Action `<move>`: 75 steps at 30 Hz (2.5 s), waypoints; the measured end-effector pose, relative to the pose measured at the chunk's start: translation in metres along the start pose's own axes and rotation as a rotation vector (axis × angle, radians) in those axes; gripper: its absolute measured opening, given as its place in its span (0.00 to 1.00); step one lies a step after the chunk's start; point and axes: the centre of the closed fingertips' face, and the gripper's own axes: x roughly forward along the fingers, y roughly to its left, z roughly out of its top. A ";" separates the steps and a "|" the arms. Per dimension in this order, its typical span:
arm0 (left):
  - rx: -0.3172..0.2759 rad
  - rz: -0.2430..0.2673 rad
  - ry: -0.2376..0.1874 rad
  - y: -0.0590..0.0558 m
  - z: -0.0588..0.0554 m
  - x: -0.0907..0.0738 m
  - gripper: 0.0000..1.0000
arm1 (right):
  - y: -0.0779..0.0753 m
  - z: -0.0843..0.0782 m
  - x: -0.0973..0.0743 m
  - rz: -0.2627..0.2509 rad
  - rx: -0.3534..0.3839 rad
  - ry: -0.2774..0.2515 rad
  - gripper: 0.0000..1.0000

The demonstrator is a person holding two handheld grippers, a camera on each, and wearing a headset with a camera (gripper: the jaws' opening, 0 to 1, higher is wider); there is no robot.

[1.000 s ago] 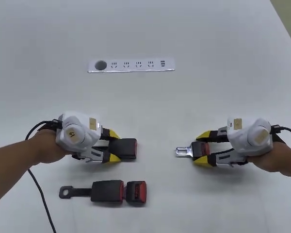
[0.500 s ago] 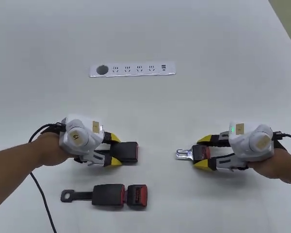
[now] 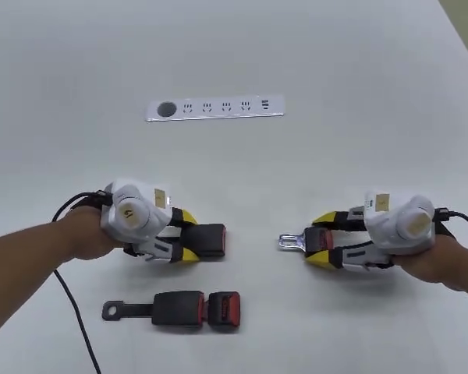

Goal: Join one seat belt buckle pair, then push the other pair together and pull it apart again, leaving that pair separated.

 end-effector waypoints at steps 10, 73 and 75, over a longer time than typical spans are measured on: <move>0.000 -0.004 0.010 0.001 0.000 0.001 0.34 | -0.003 0.007 0.014 0.007 -0.003 -0.024 0.36; 0.049 -0.053 0.059 0.002 -0.004 0.000 0.33 | 0.024 0.063 0.088 0.076 -0.019 -0.146 0.35; 0.063 -0.063 0.065 0.003 -0.005 0.001 0.33 | 0.024 0.064 0.089 0.081 -0.023 -0.141 0.35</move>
